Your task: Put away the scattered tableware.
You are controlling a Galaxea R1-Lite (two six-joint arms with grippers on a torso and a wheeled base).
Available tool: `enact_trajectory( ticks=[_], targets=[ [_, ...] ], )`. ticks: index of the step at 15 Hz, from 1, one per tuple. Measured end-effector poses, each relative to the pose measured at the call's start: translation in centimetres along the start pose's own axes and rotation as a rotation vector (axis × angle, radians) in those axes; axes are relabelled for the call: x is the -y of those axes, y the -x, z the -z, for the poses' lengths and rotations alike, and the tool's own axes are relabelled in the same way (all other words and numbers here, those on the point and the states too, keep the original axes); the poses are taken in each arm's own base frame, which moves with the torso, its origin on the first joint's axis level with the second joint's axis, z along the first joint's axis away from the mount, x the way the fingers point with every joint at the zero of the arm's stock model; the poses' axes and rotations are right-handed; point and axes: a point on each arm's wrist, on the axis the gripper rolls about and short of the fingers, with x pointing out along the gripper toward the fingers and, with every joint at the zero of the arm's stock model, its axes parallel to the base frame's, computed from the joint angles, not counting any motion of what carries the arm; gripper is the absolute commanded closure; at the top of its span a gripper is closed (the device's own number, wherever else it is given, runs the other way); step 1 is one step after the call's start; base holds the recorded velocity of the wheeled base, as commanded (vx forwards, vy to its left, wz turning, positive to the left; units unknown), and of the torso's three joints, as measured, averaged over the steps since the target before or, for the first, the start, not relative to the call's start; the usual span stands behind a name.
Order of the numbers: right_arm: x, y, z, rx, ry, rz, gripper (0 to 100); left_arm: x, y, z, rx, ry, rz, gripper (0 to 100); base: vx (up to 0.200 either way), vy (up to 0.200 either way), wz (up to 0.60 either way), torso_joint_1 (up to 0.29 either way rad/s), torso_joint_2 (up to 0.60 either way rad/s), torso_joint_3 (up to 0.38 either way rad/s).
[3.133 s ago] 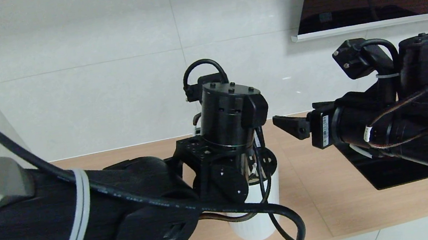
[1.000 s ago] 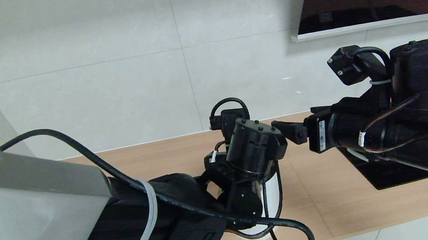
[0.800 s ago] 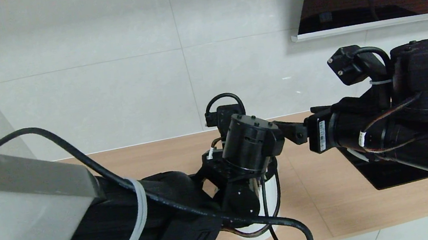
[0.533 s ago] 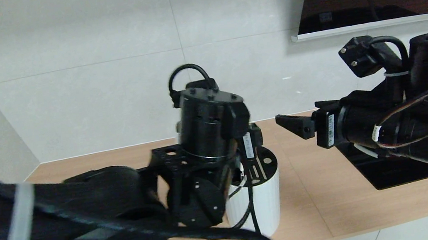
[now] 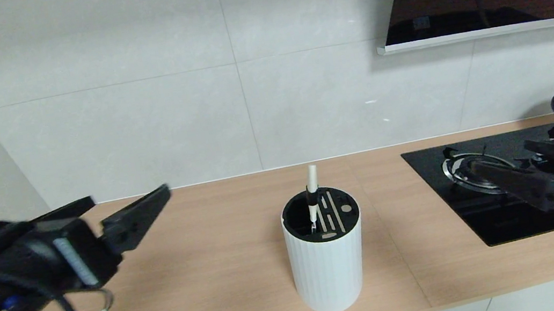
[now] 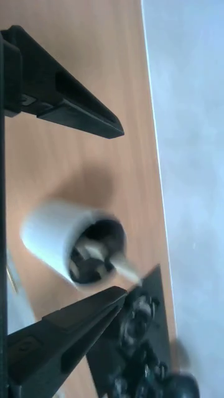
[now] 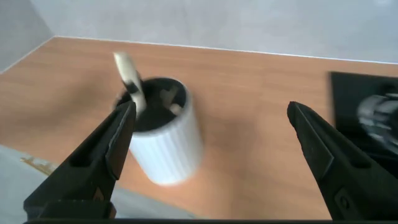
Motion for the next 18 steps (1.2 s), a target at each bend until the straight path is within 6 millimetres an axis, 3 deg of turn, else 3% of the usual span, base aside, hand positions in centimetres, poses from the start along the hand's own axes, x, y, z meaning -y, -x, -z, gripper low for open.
enact_trajectory(
  ticks=[5, 9, 12, 14, 18],
  targets=[
    [3.8, 10.9, 4.6, 0.094, 0.015, 0.156, 0, -6.3, 10.3, 3.2, 0.048, -0.056, -0.166, 0, 0.0, 0.0, 0.0, 0.0, 0.0, 0.0],
    [4.4, 16.5, 9.4, 0.071, 0.031, 0.356, 0, -7.8, 17.0, 6.7, 0.162, -0.064, -0.334, 0, 0.0, 0.0, 0.0, 0.0, 0.0, 0.0],
    [4.3, 17.3, 10.6, 0.106, 0.03, 0.452, 0, -7.2, 19.0, 7.8, 0.258, -0.059, -0.485, 0, 0.0, 0.0, 0.0, 0.0, 0.0, 0.0],
    [3.9, 17.3, 10.9, 0.104, 0.046, 0.488, 0, -6.8, 19.2, 8.9, 0.26, -0.11, -0.523, 0, 0.0, 0.0, 0.0, 0.0, 0.0, 0.0],
    [3.7, 16.9, 13.7, 0.112, 0.091, 0.57, 0, -7.4, 17.6, 12.3, 0.264, -0.145, -0.571, 0, 0.0, 0.0, 0.0, 0.0, 0.0, 0.0]
  ],
)
